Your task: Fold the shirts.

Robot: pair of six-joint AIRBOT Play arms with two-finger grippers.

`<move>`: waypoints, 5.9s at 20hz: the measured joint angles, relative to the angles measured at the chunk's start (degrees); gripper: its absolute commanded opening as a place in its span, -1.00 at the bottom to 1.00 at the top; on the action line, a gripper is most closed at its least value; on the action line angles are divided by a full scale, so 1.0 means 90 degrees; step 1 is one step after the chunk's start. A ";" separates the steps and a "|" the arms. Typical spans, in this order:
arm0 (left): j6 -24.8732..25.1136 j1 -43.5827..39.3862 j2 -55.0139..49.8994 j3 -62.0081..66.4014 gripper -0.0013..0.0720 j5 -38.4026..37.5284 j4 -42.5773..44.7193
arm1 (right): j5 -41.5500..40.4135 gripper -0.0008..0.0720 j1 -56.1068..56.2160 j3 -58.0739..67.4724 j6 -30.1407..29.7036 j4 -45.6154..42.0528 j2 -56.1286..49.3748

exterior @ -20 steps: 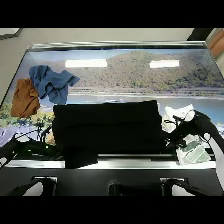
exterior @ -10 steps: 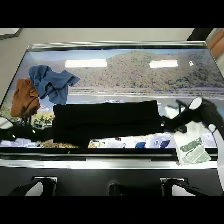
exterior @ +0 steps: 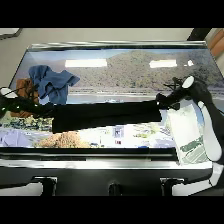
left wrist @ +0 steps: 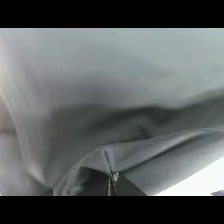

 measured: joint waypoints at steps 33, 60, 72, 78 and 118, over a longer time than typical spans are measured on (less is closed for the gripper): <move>0.0306 -0.4019 -0.1277 0.0087 -0.88 0.2992 -0.3881 | 0.1875 -0.87 0.0104 0.0381 -0.0221 0.2259 0.2004; 0.0323 0.0991 0.3691 0.0644 -0.88 0.1921 -0.2280 | -0.0653 0.88 0.3463 0.0381 -0.0066 0.3458 -0.0525; 0.0296 0.1139 0.3912 0.0396 -0.88 0.1780 -0.2055 | 0.0381 -0.42 0.1688 -0.1467 0.0340 0.1751 0.0017; 0.0296 0.1139 0.3912 0.0391 -0.88 0.1780 -0.2059 | -0.0194 -0.88 0.1498 -0.1200 -0.0299 0.2637 0.0340; 0.0563 0.0889 0.3796 0.0799 -0.89 0.2210 -0.1916 | 0.1188 0.91 -0.4158 -0.2084 0.0784 -0.1416 0.3696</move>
